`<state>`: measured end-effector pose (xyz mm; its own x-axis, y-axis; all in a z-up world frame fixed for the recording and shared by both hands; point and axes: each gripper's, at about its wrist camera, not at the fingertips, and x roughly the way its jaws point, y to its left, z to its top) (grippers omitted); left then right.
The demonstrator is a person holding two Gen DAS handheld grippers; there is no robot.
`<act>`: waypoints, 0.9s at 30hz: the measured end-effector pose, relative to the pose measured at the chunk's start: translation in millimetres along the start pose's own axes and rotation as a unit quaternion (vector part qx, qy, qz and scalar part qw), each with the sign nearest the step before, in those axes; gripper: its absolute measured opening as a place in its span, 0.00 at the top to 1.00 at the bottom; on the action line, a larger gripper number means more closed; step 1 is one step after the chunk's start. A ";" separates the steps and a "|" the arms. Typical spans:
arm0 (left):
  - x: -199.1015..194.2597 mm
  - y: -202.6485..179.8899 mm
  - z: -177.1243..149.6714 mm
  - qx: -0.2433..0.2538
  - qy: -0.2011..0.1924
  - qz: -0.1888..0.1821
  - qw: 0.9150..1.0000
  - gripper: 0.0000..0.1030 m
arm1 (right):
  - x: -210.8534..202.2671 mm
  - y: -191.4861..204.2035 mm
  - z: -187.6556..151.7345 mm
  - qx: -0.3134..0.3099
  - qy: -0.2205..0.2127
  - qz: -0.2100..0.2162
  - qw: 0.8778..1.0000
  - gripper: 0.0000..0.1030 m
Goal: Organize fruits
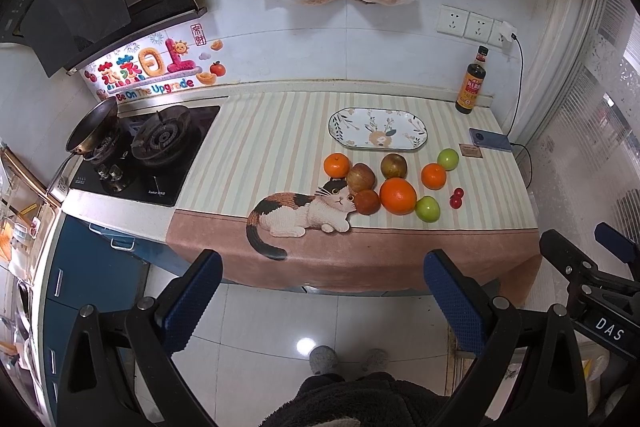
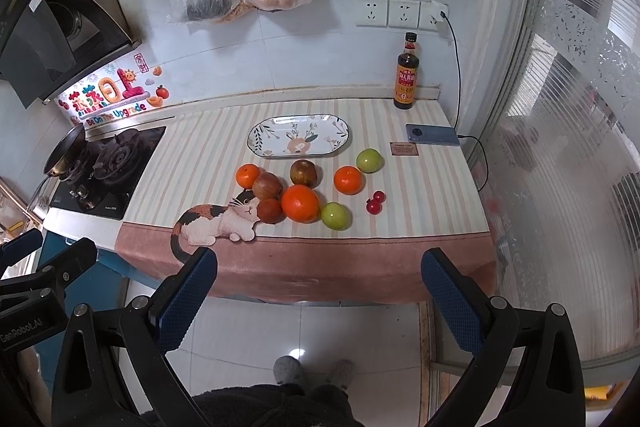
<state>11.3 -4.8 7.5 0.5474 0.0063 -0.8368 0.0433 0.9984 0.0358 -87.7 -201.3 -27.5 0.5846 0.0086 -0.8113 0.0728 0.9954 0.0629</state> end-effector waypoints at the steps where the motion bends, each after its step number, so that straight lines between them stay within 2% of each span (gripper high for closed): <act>1: -0.8 2.3 0.8 0.000 0.000 0.000 1.000 0.00 | 1.4 0.7 1.5 -0.001 0.000 0.000 1.000 0.00; 27: -1.4 7.3 1.5 0.001 0.000 0.001 1.000 0.00 | 2.6 -5.2 5.7 0.000 -0.003 0.002 1.000 0.00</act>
<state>12.1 2.3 9.7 0.5467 0.0077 -0.8373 0.0437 0.9983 0.0378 -82.0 -207.0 -26.6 0.5897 0.0122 -0.8076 0.0705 0.9953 0.0665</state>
